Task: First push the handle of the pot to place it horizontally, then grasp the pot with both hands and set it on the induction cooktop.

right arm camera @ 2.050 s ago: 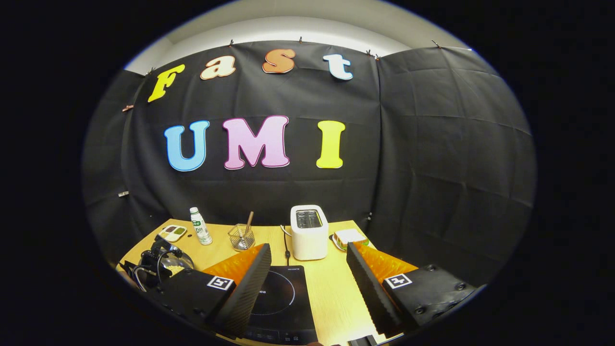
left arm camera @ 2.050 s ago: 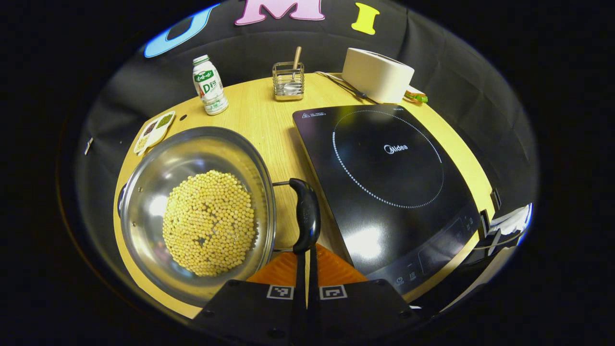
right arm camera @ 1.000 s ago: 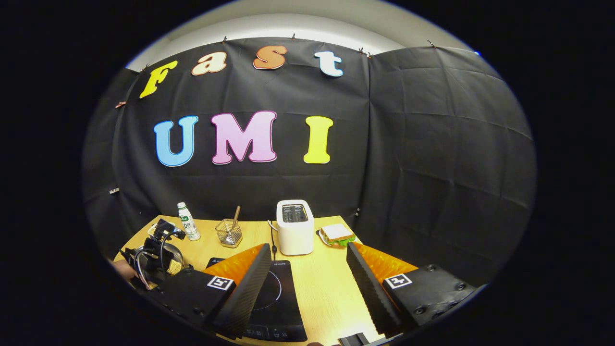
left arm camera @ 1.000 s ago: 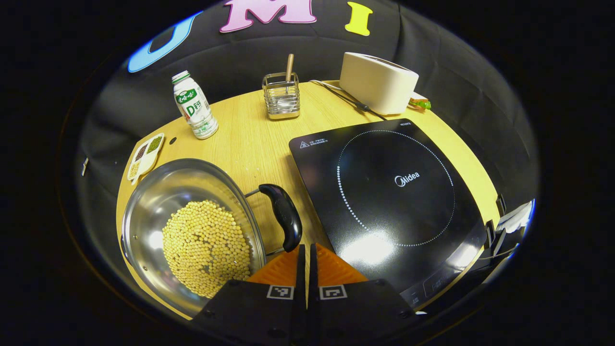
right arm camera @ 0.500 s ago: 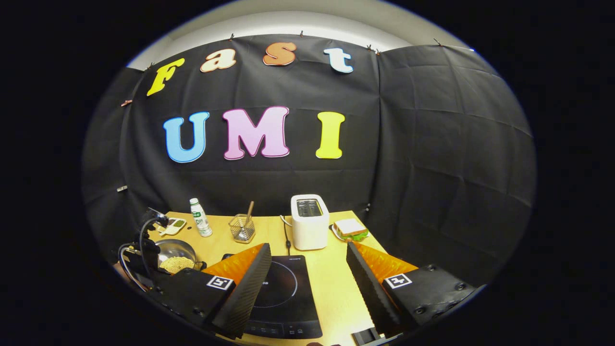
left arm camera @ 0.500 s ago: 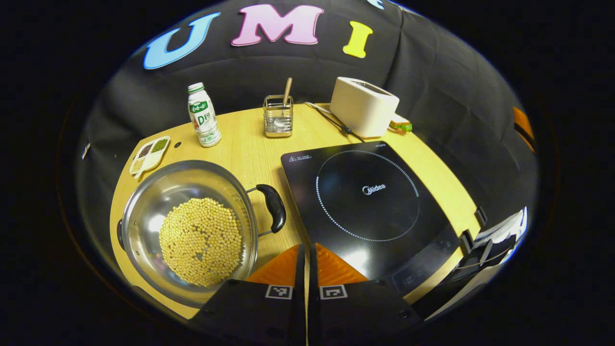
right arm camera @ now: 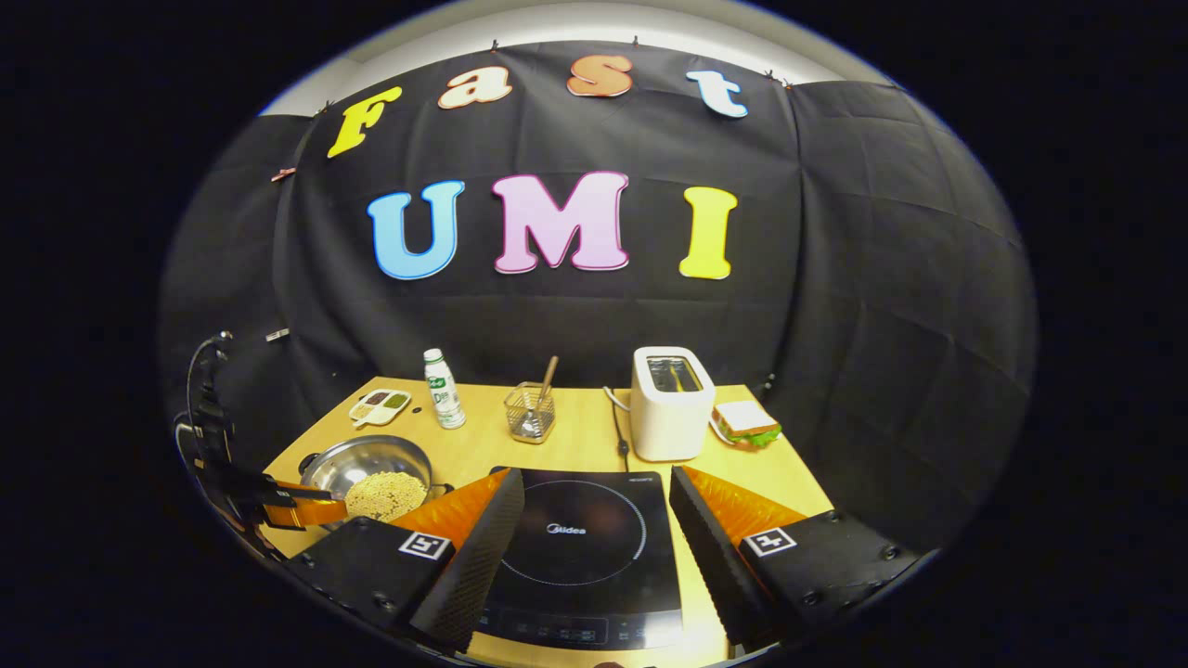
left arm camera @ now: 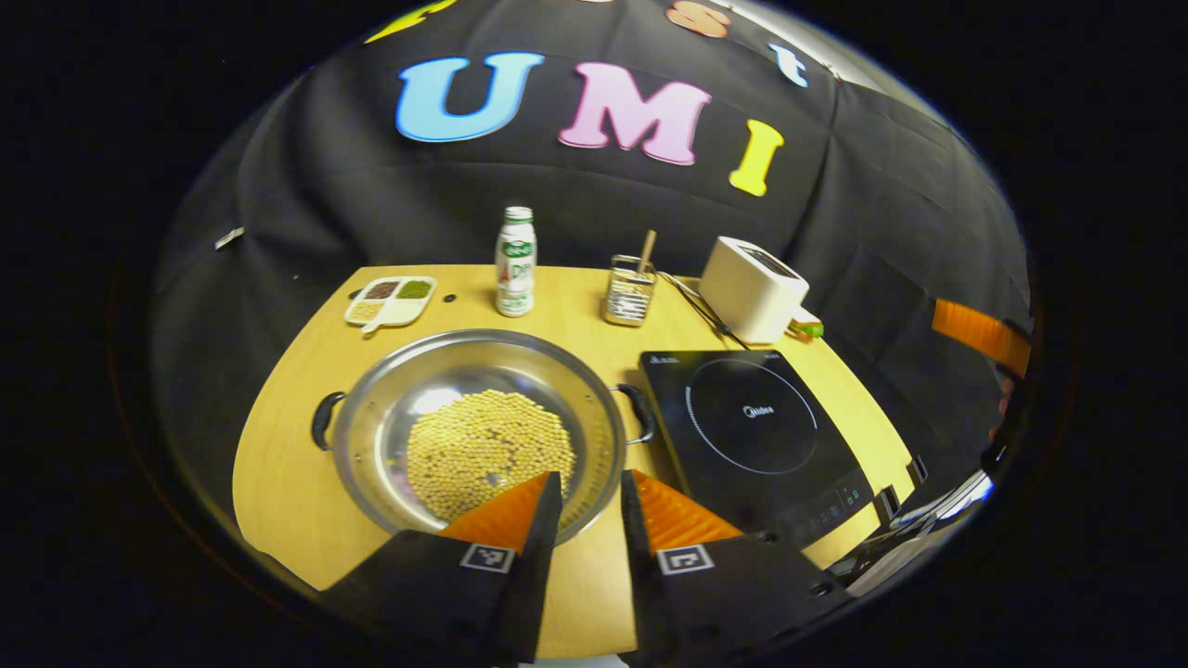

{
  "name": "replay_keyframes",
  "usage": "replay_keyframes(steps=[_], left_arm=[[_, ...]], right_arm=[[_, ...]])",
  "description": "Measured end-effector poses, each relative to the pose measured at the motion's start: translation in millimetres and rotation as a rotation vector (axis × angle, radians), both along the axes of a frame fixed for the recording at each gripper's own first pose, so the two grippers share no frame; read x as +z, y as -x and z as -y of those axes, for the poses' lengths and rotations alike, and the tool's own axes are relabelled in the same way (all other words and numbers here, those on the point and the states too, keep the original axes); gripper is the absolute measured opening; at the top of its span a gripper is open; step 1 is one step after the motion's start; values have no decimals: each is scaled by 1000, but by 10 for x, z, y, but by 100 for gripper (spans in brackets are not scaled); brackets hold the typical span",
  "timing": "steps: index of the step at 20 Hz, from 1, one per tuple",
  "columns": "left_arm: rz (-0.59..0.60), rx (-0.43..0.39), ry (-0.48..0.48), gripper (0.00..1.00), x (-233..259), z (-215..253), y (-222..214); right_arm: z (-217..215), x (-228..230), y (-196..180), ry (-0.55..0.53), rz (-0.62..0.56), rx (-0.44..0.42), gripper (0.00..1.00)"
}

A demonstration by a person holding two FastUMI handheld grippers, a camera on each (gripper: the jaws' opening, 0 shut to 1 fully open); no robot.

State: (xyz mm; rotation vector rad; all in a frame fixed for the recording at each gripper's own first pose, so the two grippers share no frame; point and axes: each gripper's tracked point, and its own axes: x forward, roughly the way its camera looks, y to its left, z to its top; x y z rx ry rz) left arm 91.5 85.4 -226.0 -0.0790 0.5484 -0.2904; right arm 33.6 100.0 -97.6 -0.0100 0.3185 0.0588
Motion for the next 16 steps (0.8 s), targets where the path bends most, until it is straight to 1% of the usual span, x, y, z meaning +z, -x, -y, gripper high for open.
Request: replay_keyframes(steps=[1, 2, 4, 5, 6, 7, 9, 11, 13, 16], left_arm=[[0, 32, 10, 56, 3, -173, -3], [8, 60, 18, 59, 8, -347, -14], [16, 109, 25, 68, -2, -670, -33], [24, 131, 22, 85, -9, -818, -48], [29, 150, 18, 92, -3, -949, -63], [38, 174, 9, 96, 1, -1091, -91], [71, 234, -13, 96, 68, -1407, -210], [75, 256, -16, 95, 91, -1601, -310], [81, 266, -29, 96, 84, -1808, -432], [90, 252, -78, 95, 38, -2014, -628]], right_arm=[[-94, -50, -40, -4, -13, 14, 98], [-193, -93, -78, -10, -28, 25, 99], [-410, -187, -184, -32, -65, 51, 99], [-516, -223, -237, -40, -83, 60, 99], [-612, -256, -276, -46, -99, 73, 98], [-705, -313, -317, -50, -112, 83, 99], [-914, -406, -384, -54, -140, 110, 99], [-1114, -538, -458, -62, -173, 137, 98], [-1318, -656, -556, -74, -200, 156, 99], [-1595, -907, -688, -78, -258, 173, 99]])
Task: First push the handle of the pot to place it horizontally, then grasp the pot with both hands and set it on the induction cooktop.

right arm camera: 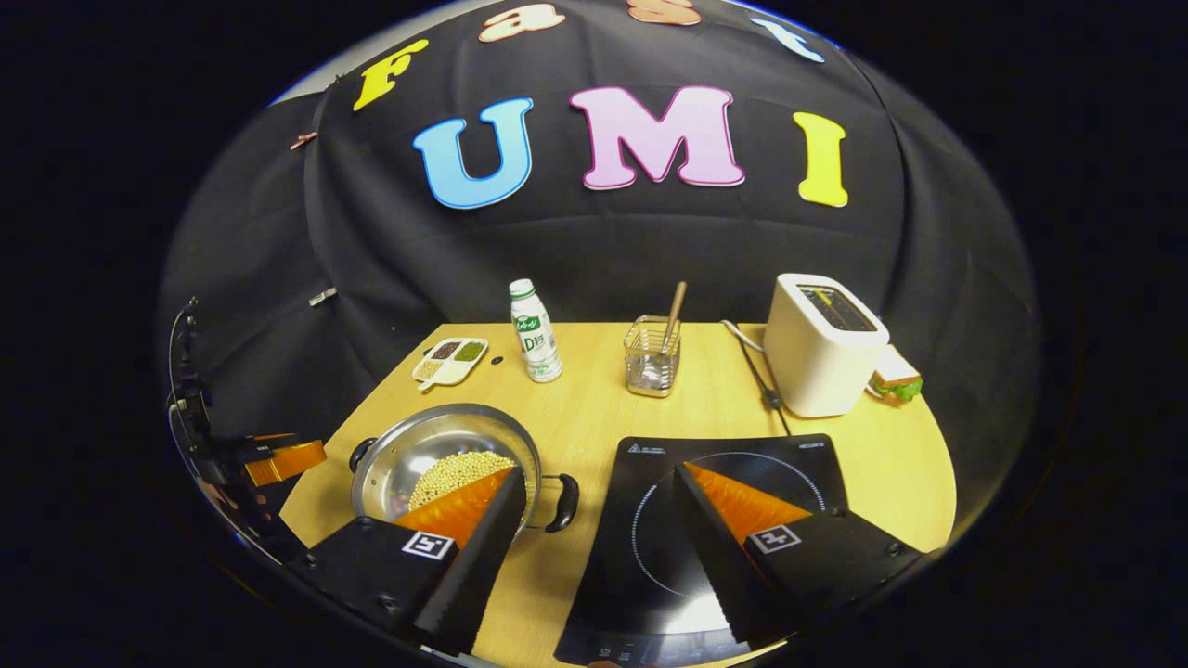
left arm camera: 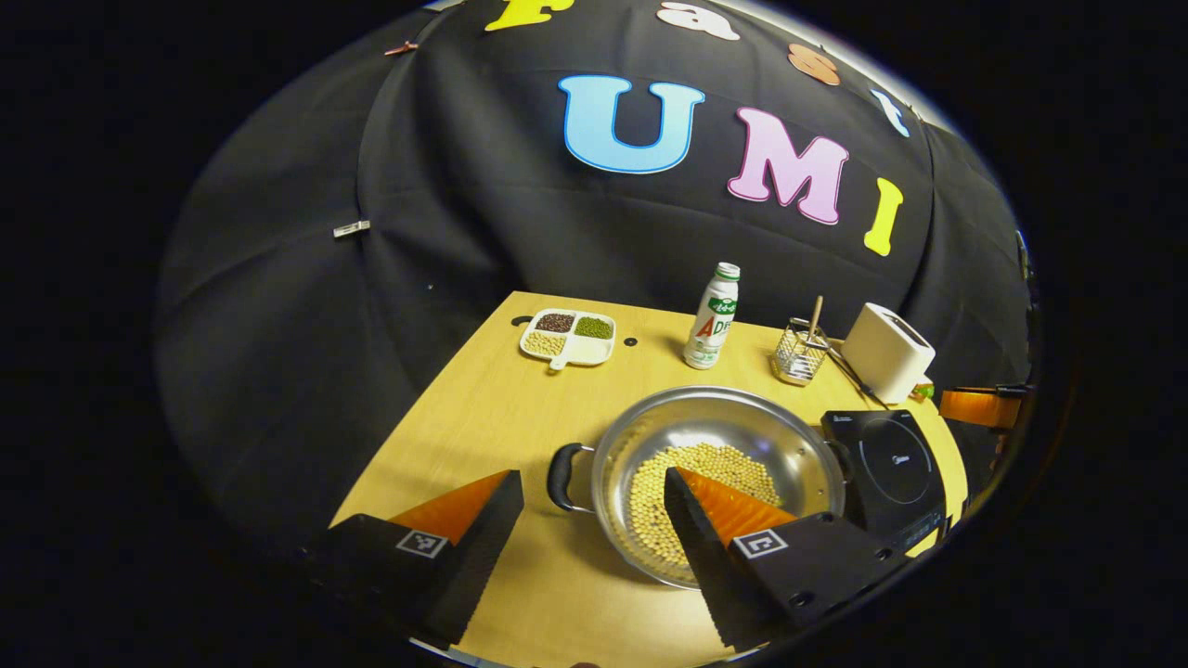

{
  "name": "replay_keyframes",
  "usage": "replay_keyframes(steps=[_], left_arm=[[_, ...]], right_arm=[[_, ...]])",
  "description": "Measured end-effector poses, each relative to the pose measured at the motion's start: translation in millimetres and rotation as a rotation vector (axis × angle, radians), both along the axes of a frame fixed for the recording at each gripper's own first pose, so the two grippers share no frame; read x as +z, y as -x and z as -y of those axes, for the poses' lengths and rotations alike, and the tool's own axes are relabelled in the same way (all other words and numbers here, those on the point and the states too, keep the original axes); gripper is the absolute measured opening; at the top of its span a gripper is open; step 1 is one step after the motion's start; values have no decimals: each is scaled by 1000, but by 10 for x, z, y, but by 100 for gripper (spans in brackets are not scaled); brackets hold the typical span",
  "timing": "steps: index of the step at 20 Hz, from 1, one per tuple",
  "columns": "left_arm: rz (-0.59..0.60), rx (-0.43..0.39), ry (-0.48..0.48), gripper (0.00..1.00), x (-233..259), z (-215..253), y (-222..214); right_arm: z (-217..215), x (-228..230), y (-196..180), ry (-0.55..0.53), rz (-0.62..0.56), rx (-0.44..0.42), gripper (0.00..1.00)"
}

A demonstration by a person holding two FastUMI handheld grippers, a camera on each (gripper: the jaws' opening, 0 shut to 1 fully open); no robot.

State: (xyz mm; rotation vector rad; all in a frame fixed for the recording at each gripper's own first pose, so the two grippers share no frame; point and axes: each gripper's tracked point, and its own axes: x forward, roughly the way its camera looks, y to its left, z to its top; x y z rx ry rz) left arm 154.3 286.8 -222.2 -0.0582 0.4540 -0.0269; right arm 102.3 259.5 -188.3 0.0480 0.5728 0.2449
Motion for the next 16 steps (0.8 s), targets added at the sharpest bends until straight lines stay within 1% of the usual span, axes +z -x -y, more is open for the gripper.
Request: replay_keyframes(steps=[2, 5, 10, 14, 16], left_arm=[[0, -11, -11, 95, -50, -61, -120], [-14, -14, -3, 95, -169, -102, -258], [-50, -45, 18, 95, -361, -78, -469], [-63, -81, -8, 96, -458, -44, -699], [-69, -102, -7, 95, -523, -7, -806]], right_arm=[[-143, -162, -111, -16, -36, 4, 99], [-335, -462, -230, -51, -110, 8, 99], [-507, -919, -391, -80, -236, 18, 99], [-612, -1133, -510, -105, -277, 10, 99], [-681, -1205, -522, -107, -287, 15, 99]])
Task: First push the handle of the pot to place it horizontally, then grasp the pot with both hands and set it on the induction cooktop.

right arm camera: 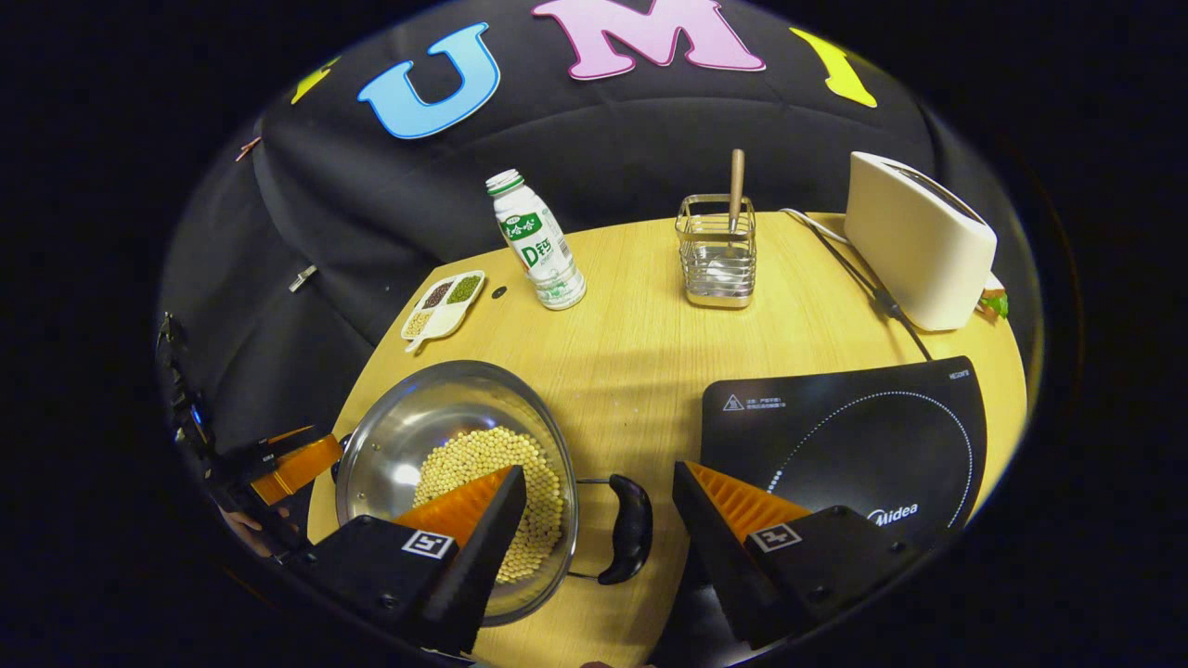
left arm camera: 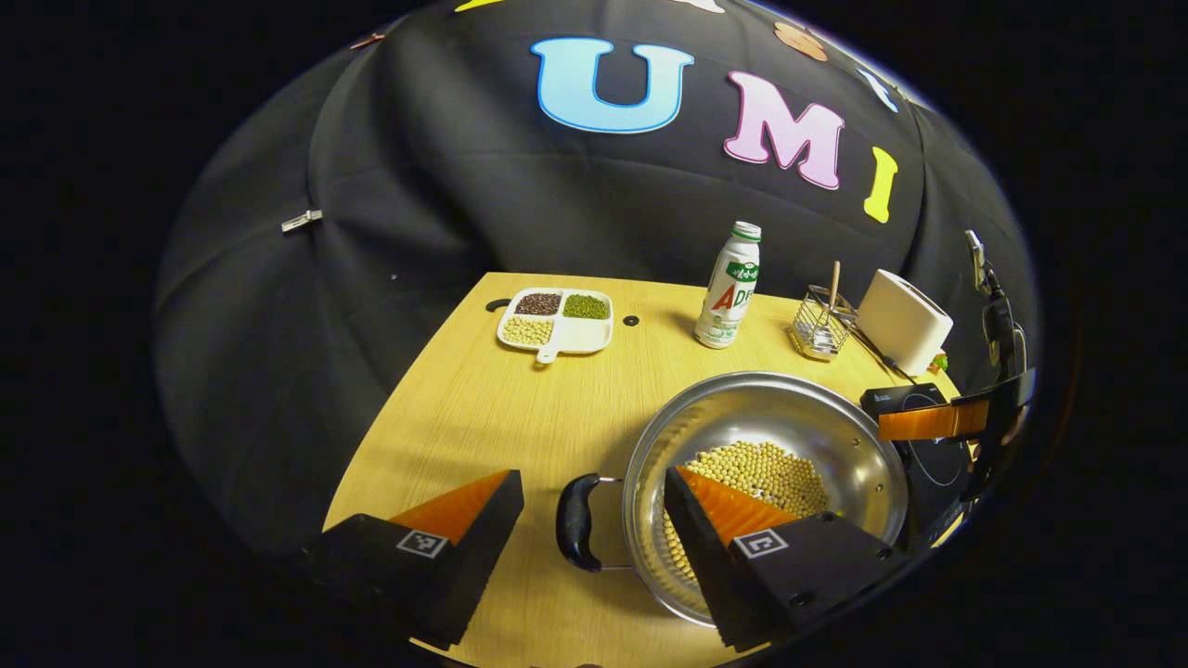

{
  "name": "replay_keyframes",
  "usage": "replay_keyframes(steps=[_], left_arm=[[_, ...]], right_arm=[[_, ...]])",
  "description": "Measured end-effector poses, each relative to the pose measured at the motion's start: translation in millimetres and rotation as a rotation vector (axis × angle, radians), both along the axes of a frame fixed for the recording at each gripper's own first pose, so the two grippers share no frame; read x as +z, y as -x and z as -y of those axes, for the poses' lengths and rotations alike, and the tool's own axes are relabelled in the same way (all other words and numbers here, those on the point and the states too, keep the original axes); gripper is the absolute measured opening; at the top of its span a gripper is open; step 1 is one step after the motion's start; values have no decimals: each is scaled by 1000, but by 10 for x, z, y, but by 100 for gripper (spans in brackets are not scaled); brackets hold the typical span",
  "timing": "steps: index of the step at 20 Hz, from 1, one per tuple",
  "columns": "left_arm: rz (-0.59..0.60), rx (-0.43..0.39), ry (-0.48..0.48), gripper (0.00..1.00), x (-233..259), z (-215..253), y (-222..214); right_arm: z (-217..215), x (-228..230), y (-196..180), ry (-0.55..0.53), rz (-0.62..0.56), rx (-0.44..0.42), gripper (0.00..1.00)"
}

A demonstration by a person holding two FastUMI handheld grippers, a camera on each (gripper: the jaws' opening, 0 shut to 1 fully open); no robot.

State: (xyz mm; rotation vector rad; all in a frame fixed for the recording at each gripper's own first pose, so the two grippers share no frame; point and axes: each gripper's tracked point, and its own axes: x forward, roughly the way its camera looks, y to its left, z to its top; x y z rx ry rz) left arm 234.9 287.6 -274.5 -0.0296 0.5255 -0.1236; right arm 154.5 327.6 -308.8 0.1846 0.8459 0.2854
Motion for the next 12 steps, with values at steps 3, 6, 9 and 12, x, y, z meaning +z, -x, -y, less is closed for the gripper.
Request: replay_keyframes(steps=[3, 6, 9, 12], left_arm=[[-11, -19, 28, 96, -122, 72, -136], [-42, -10, 55, 96, -284, 89, -197], [-72, -26, 65, 95, -419, 107, -212], [-92, -45, 67, 94, -499, 94, -218]], right_arm=[[-57, -134, -5, 14, -11, -5, 99], [-101, -289, 31, 35, -28, -11, 99], [-160, -345, 40, 60, -11, -9, 99], [-161, -394, 27, 110, 10, -14, 97]])
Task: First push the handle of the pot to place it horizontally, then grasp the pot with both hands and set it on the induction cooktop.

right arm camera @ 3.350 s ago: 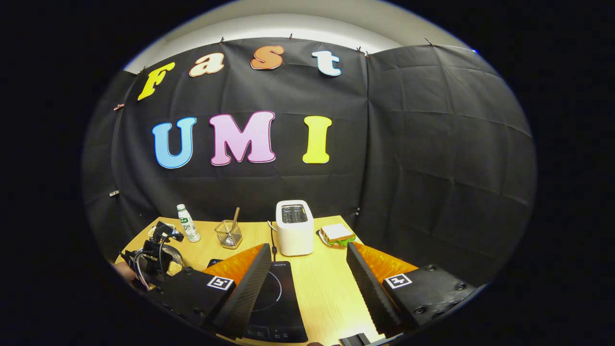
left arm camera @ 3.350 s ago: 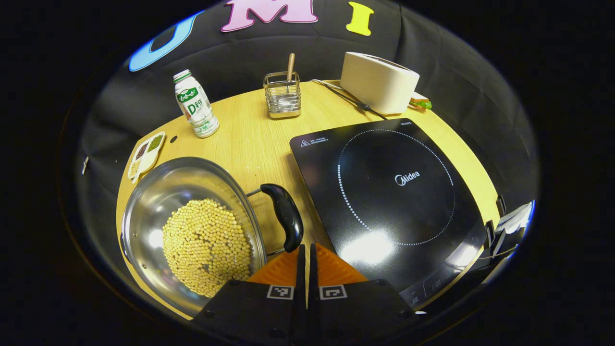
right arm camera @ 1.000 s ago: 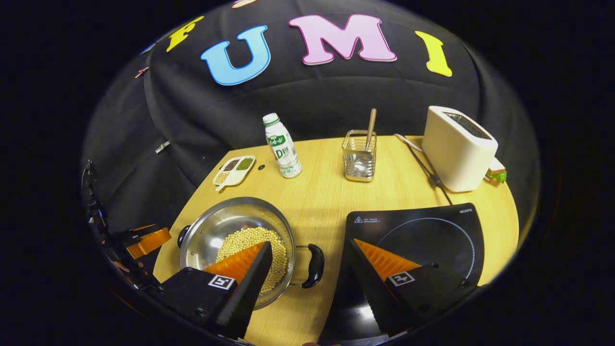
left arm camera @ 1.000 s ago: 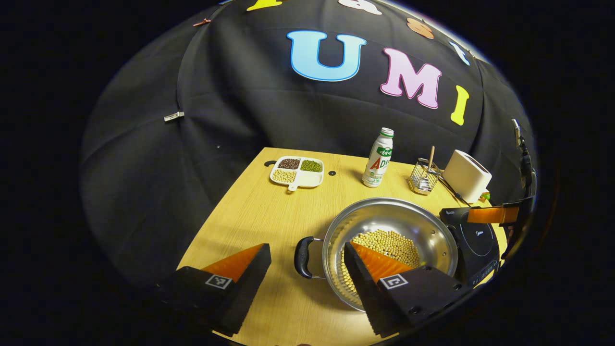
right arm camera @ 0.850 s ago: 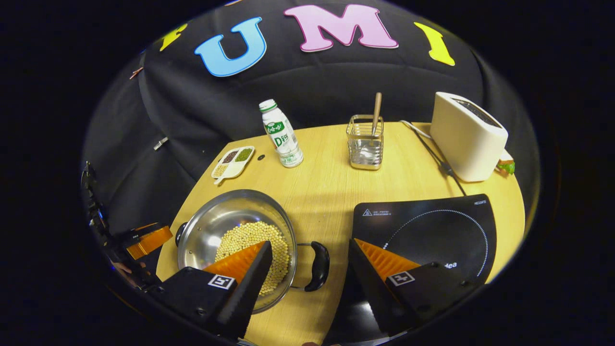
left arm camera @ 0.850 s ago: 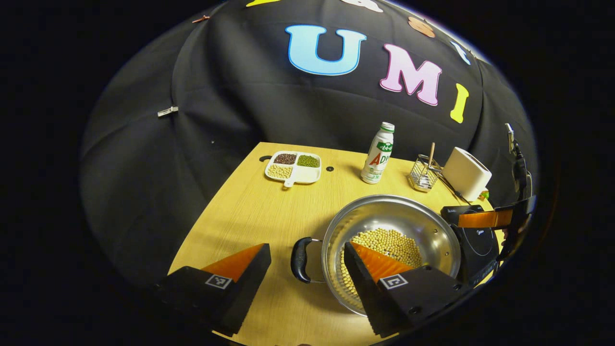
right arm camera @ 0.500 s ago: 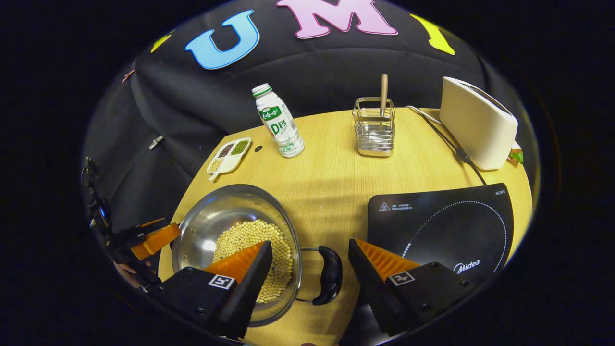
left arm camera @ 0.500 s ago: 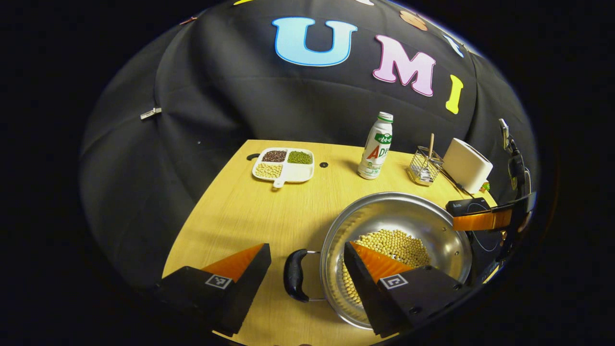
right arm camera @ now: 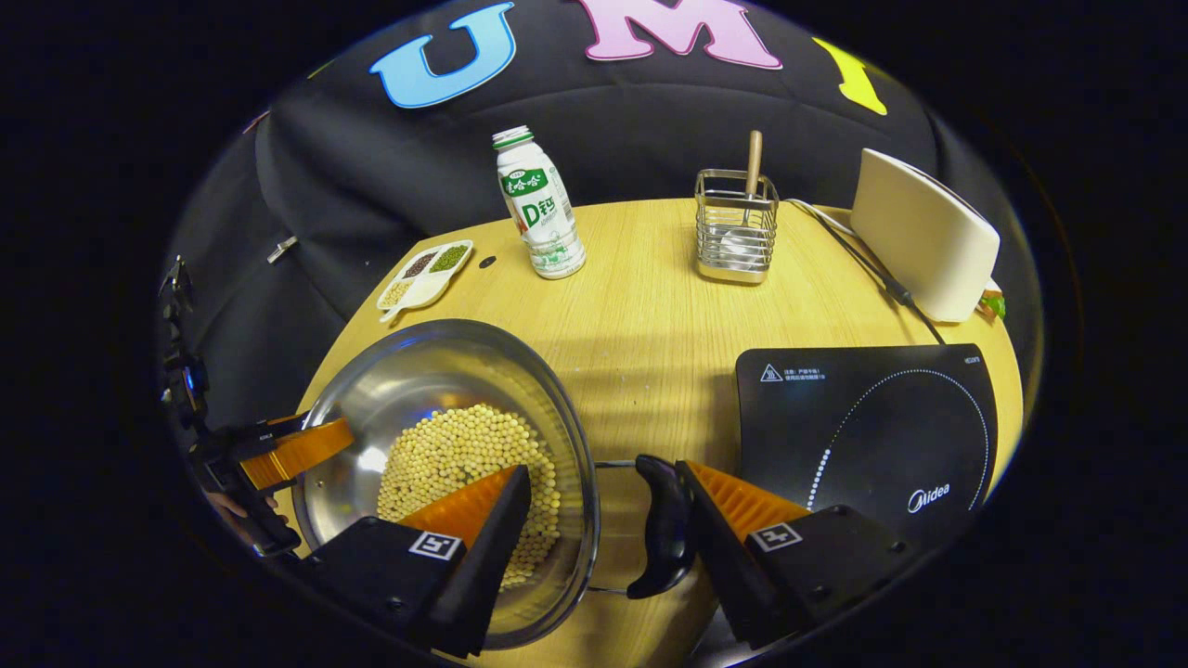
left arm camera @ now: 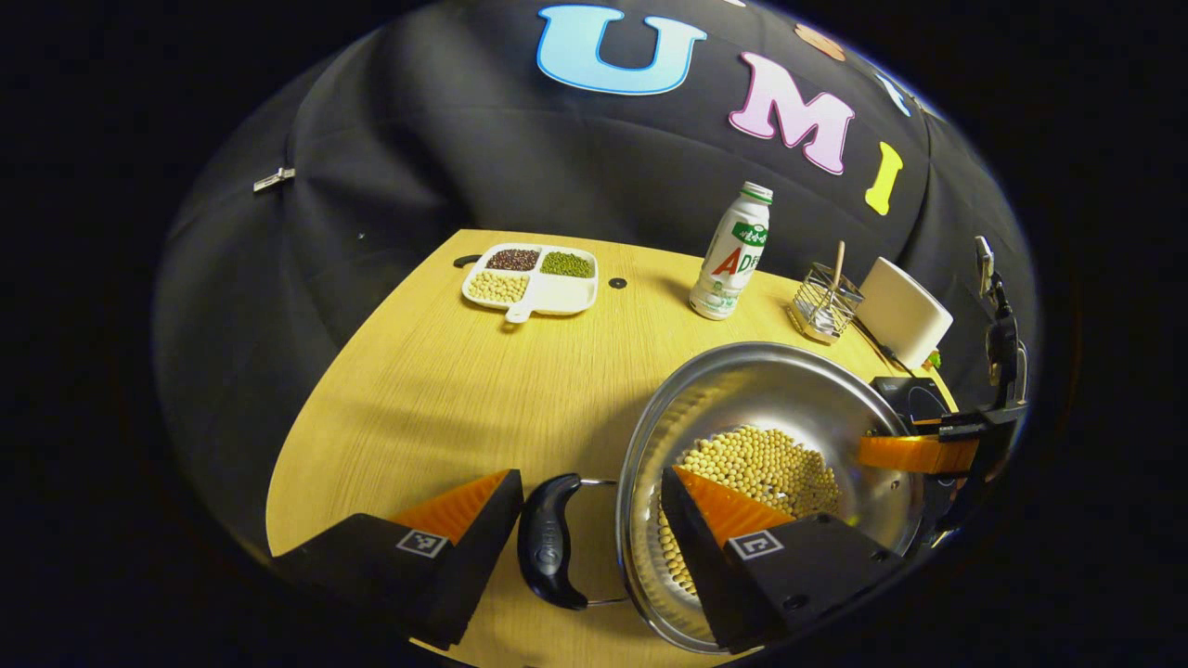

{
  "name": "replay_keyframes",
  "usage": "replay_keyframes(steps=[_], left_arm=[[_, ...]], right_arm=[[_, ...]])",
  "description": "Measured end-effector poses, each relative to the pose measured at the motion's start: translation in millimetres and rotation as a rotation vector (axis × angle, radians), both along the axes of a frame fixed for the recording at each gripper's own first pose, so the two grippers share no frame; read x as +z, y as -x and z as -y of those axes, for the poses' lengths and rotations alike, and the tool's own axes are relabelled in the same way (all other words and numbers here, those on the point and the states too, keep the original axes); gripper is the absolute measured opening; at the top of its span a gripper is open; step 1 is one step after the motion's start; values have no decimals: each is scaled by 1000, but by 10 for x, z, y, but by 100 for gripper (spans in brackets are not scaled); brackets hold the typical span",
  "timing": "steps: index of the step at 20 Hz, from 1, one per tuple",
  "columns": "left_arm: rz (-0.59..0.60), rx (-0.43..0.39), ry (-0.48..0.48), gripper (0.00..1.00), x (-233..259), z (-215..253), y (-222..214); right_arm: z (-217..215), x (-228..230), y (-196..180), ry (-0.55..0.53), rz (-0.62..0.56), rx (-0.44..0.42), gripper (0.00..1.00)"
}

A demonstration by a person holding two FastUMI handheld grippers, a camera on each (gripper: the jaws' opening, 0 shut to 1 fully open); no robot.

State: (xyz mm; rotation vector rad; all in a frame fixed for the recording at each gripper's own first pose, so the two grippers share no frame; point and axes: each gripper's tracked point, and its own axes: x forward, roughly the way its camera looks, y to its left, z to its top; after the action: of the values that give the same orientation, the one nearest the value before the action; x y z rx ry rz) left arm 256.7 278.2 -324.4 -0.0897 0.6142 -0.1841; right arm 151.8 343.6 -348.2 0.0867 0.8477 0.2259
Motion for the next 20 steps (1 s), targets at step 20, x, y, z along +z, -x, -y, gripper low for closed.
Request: replay_keyframes(steps=[20], left_arm=[[-58, 17, 17, 65, -238, -299, 153]], right_arm=[[-114, -179, 185, 55, 26, -21, 64]])
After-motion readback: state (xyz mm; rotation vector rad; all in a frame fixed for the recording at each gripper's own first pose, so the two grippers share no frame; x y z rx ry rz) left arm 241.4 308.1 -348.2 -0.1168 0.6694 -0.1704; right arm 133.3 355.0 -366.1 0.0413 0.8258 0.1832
